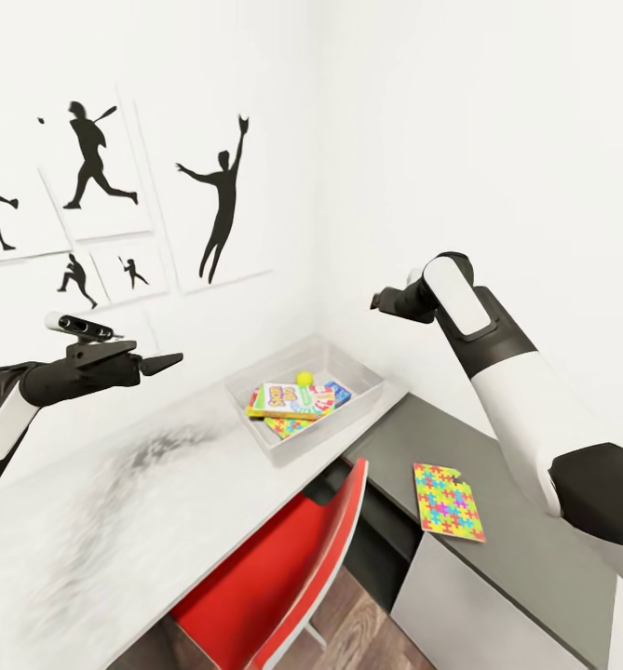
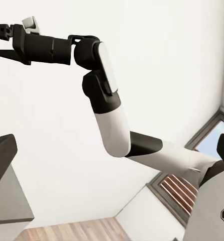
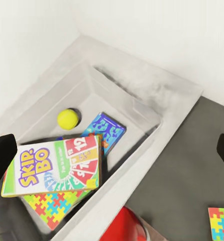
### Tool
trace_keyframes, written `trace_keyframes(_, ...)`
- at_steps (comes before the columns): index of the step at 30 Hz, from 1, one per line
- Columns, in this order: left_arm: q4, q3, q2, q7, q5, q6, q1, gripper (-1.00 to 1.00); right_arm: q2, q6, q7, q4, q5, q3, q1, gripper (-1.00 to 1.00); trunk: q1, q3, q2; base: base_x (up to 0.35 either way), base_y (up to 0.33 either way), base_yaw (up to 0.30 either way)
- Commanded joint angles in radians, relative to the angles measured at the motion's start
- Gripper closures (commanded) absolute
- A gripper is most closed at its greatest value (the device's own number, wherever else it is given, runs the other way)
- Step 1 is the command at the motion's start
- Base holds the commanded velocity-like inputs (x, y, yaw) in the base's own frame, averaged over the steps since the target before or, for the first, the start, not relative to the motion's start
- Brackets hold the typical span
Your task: Put all the toys in the child's room - the three board games (two on the bed and one on the table), the two jigsaw puzzles on the table, and the tennis ball on the table - inside the toy box on the table in the child's room.
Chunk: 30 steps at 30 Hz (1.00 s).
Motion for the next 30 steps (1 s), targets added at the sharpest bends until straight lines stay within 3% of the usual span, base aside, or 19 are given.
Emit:
trace_keyframes(1, 0.0, -0.003, 0.001, -0.004, 0.002, 0.011, -0.001, -1.0, -0.001, 0.001, -0.01, -0.001, -0.009, 0.004, -0.001, -1.0, 0.001, -0.001, -0.002, 0.0, 0.0, -0.037)
trace_keyframes(30, 0.0, -0.003, 0.003, -0.005, 0.002, 0.011, 0.006, -1.0, -0.001, 0.001, -0.01, -0.001, -0.007, 0.005, 0.0, -1.0, 0.001, 0.047, -0.002, 0.0, 0.0, -0.003)
